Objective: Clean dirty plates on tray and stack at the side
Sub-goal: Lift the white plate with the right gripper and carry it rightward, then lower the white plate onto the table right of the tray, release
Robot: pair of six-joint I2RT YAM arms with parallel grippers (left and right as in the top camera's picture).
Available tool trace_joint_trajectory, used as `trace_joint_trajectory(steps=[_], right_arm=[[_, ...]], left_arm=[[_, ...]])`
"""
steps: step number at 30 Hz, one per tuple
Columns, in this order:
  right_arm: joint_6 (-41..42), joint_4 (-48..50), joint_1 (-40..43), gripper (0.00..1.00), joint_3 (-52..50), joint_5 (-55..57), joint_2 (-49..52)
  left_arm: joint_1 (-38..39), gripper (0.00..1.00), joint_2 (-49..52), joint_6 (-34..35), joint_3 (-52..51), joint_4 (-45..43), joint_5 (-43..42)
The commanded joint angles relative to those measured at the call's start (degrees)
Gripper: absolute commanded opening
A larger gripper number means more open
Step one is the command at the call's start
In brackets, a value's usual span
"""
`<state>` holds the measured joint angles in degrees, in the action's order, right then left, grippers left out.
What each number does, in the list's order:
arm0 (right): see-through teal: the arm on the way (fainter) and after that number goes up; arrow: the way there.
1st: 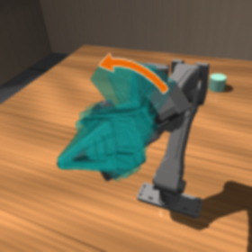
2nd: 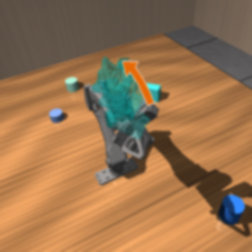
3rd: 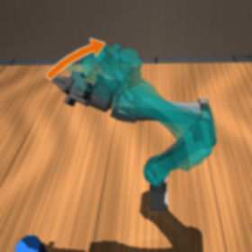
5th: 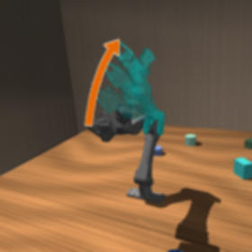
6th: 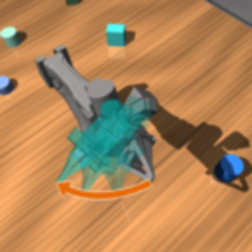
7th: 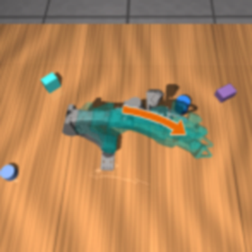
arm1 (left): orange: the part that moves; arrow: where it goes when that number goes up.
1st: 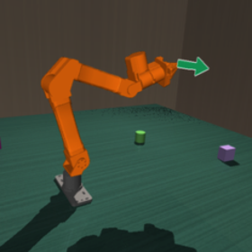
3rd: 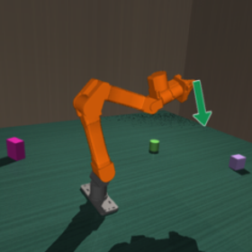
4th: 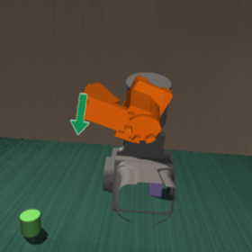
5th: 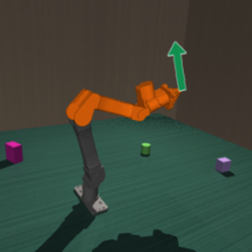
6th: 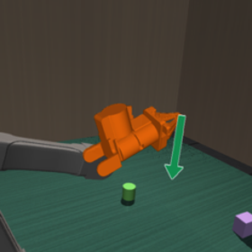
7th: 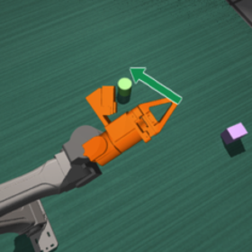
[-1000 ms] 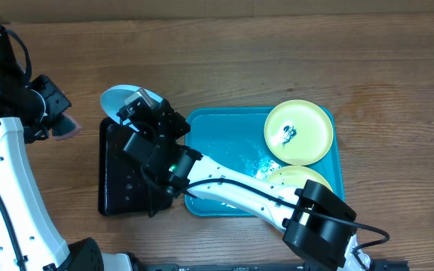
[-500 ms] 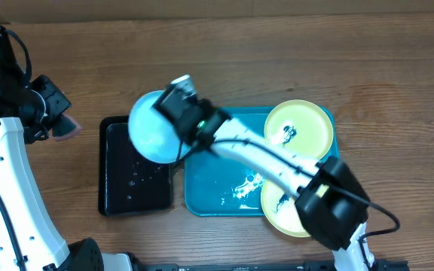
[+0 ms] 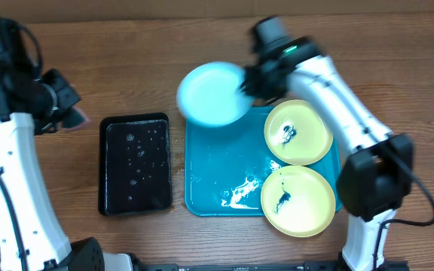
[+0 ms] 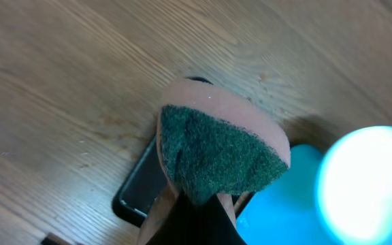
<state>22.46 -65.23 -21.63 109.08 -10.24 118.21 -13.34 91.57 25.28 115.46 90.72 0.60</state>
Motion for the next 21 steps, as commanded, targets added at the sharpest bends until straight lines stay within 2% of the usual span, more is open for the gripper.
trace_joint_trajectory(steps=[1,5,13,21], right_arm=[[-0.4,-1.9,9.1,0.04,3.6,-10.9,-3.1],[-0.3,-4.9,20.1,0.04,3.8,-15.3,-3.1],[-2.1,-10.2,39.4,0.04,2.4,-11.2,-3.0],[-3.4,-10.1,48.9,0.04,-3.2,-7.3,1.3]], left_arm=[[3.5,0.04,3.0,-0.7,-3.8,-1.7,0.1],[7.4,0.04,6.2,-0.7,-9.0,-4.7,1.9],[12.0,0.04,12.5,-0.9,-18.2,-10.9,3.0],[12.2,0.04,13.5,-0.9,-25.9,-16.0,2.9]])
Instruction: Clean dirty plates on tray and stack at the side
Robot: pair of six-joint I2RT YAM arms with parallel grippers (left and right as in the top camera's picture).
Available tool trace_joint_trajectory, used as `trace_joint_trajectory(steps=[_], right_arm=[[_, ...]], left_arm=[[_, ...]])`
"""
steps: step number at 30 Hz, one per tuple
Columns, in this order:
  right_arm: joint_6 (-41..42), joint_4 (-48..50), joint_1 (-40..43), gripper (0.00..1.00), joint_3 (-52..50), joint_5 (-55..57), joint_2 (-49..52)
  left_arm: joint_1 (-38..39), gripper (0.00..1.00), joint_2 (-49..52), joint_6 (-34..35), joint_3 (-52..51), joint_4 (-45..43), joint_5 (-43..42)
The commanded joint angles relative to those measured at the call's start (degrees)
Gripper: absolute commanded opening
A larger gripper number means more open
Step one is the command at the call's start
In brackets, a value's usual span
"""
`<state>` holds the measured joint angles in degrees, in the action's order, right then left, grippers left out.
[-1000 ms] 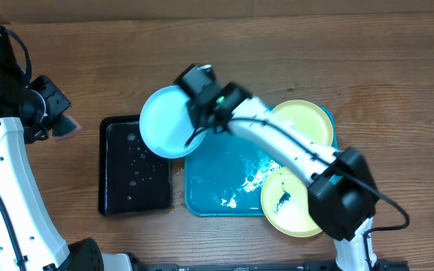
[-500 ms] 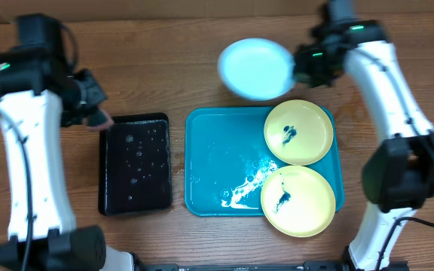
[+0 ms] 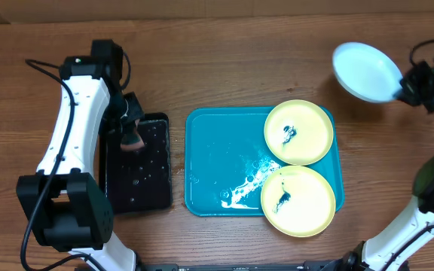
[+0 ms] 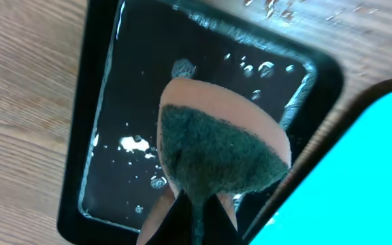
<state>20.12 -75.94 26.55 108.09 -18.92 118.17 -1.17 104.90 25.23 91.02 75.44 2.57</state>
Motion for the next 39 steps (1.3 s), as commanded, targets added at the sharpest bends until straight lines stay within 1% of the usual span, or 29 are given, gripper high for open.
trace_joint_trajectory(steps=[1,6,13,17,18,21,22,23,24,25,27,28,29,30,32,33,34,35,36,37,39], right_arm=[[-0.8,1.4,1.2,0.04,-3.1,2.3,2.1],[1.8,5.2,3.6,0.04,-5.5,6.5,4.4],[2.0,4.9,7.1,0.04,-5.5,7.6,8.9],[1.9,4.6,7.7,0.04,-5.7,9.9,11.3],[0.7,4.7,7.7,0.04,-5.7,9.7,11.6],[-1.8,4.8,7.6,0.09,-5.6,9.6,11.7],[-2.4,4.7,7.6,0.19,-5.2,9.3,11.6],[-2.6,4.2,7.6,0.23,-4.5,8.7,11.5],[-2.7,3.6,7.6,0.17,-3.7,8.2,11.4],[-3.1,3.1,7.6,0.07,-2.7,7.6,11.1],[-4.0,2.0,7.4,0.05,-0.1,5.9,9.9],[-3.9,1.3,7.2,0.11,1.5,5.7,9.1],[-3.9,0.6,6.9,0.21,3.5,5.7,8.0],[-3.9,-0.1,6.5,0.26,5.5,5.5,6.9],[-4.8,-1.8,5.6,0.29,9.9,4.3,4.7],[-5.4,-3.2,4.9,0.43,12.6,3.9,3.5],[-5.0,-4.5,4.2,0.62,14.8,4.4,2.6],[-5.0,-5.8,3.5,0.66,16.8,4.4,1.7],[-5.6,-7.1,2.7,0.66,18.6,4.1,0.9],[-7.7,-8.3,1.6,0.57,20.1,3.1,0.1],[-12.2,-9.9,-1.1,0.30,21.1,-0.2,-1.5]], left_arm=[[0.0,0.04,0.2,-0.9,-1.9,-0.9,0.9],[0.0,0.04,0.2,-1.2,-2.1,-0.6,0.8],[0.0,0.04,0.2,-2.4,-2.1,-0.5,0.8],[0.0,0.04,0.2,-2.6,-2.1,-0.5,0.9],[0.0,0.04,0.2,-2.6,-2.1,-0.6,1.0],[0.0,0.04,0.2,-3.0,-2.1,-0.8,1.3],[0.0,0.04,0.2,-3.0,-2.1,-0.9,1.6],[0.0,0.04,0.2,-3.0,-2.1,-0.9,2.0],[0.0,0.04,0.2,-3.0,-2.1,-0.9,2.4],[0.1,0.04,0.2,-3.0,-2.1,-0.9,2.8],[0.1,0.04,0.2,-3.0,-2.1,-0.9,3.6],[0.1,0.04,0.2,-3.0,-2.1,-0.9,4.0],[0.1,0.04,0.2,-3.0,-2.1,-0.9,4.4],[0.1,0.04,0.2,-3.0,-2.1,-1.0,4.5],[0.1,0.04,0.2,-3.0,-2.1,-0.9,4.5],[0.1,0.04,0.2,-3.0,-2.1,-0.9,4.5],[0.1,0.04,0.2,-3.0,-2.1,-0.9,4.4],[0.2,0.04,0.2,-3.0,-2.1,-0.9,4.4],[0.4,0.04,0.2,-3.1,-2.1,-0.9,4.7],[0.7,0.04,0.2,-3.5,-2.1,-0.9,5.1],[1.4,0.04,0.2,-4.9,-2.3,-0.9,6.6]])
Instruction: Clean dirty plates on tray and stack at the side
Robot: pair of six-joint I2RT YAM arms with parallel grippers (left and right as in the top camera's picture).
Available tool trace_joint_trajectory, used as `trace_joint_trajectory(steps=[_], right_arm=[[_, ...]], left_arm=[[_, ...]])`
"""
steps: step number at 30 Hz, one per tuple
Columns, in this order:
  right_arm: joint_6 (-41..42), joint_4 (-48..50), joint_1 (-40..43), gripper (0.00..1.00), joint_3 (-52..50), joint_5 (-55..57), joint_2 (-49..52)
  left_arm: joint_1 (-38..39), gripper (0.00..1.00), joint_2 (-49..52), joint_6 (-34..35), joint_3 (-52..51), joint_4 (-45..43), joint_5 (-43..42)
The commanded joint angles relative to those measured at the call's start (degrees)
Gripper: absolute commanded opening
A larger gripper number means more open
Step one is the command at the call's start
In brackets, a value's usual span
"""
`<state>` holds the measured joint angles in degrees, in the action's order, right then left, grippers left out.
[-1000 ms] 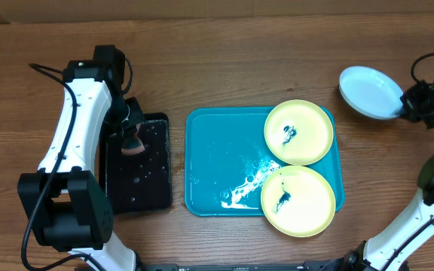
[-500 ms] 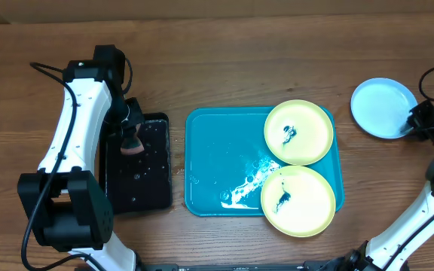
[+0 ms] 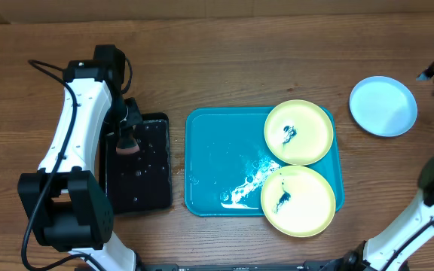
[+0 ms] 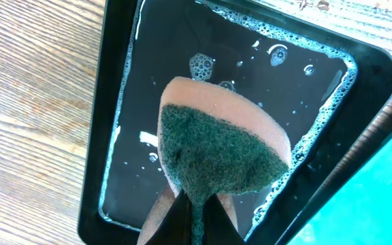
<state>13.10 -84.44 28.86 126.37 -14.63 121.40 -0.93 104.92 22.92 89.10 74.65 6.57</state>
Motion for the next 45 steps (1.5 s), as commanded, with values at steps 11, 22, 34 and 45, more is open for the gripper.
trace_joint_trajectory(steps=[11,22,34,45], right_arm=[[-11.8,-7.6,-23.6,0.47,2.6,-8.0,-6.1],[-11.2,-7.9,-28.7,0.56,2.6,-7.3,-6.1],[-11.2,-9.8,-28.6,0.57,2.6,-7.3,-6.1],[-11.2,-11.0,-28.6,0.58,2.6,-7.3,-6.1]], left_arm=[[6.7,0.05,0.2,-1.0,-11.0,-2.5,5.0],[15.8,0.04,0.2,2.0,-18.6,-10.2,3.1],[18.2,0.04,0.2,2.3,-18.6,-13.9,1.2],[17.6,0.04,0.3,1.5,-18.6,-17.6,2.1]])
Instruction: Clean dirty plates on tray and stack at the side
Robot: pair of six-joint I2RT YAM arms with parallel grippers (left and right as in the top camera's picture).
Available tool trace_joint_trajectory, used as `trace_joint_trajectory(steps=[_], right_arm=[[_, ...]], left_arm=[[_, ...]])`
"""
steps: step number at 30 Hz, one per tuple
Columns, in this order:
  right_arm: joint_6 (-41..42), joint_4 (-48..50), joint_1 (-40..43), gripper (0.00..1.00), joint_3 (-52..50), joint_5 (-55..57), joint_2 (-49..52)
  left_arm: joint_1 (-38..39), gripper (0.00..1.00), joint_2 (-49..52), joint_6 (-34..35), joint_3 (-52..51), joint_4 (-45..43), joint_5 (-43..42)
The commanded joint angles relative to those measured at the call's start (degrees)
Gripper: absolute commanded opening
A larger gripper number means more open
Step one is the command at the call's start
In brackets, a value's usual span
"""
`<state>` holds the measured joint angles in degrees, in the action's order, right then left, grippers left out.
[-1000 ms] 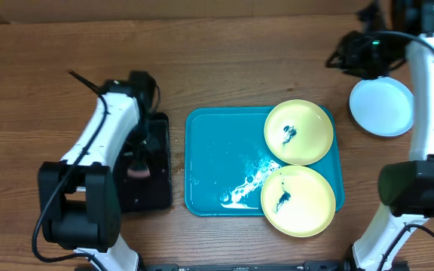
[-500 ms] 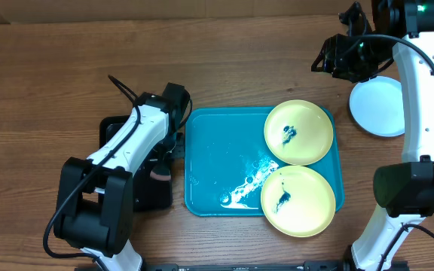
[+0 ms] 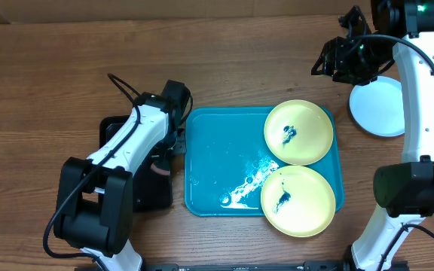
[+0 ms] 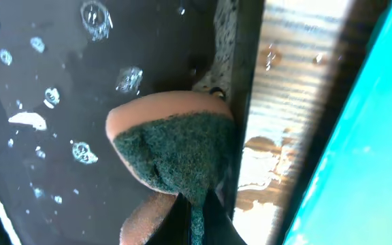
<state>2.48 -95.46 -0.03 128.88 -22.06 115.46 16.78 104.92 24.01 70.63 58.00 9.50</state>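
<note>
Two yellow plates with dark smears lie on the teal tray, one at the back right and one at the front right. Soapy foam streaks the tray floor. A pale blue plate rests on the table to the right of the tray. My left gripper is shut on a pink sponge with a green scouring face, held over the right rim of the black water tray. My right gripper hovers behind the tray, left of the blue plate; its jaws are unclear.
The black water tray sits just left of the teal tray, with a narrow wet strip of wood between them. The teal tray's edge fills the right of the left wrist view. A black cable loops behind the left arm.
My left gripper has moved with the sponge from the middle of the water tray to its right rim. The right arm has come in from the far right edge to a spot behind the teal tray.
First my right gripper held the blue plate over the teal tray's back left corner while my left held the sponge off to the left. Then the plate hung at the far right and the sponge was over the water tray. Later the plate lay on the table.
</note>
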Motion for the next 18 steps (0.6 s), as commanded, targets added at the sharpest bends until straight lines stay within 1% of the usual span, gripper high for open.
trace_joint_trajectory(steps=[1,18], right_arm=[[-0.6,-0.1,0.3,0.58,0.1,0.1,-0.2],[-0.6,-0.8,0.3,0.59,0.1,0.1,-0.2]], left_arm=[[0.0,0.04,0.3,0.0,-0.2,-1.4,-1.5],[3.7,0.04,0.8,-2.9,-0.2,-3.2,-2.5]])
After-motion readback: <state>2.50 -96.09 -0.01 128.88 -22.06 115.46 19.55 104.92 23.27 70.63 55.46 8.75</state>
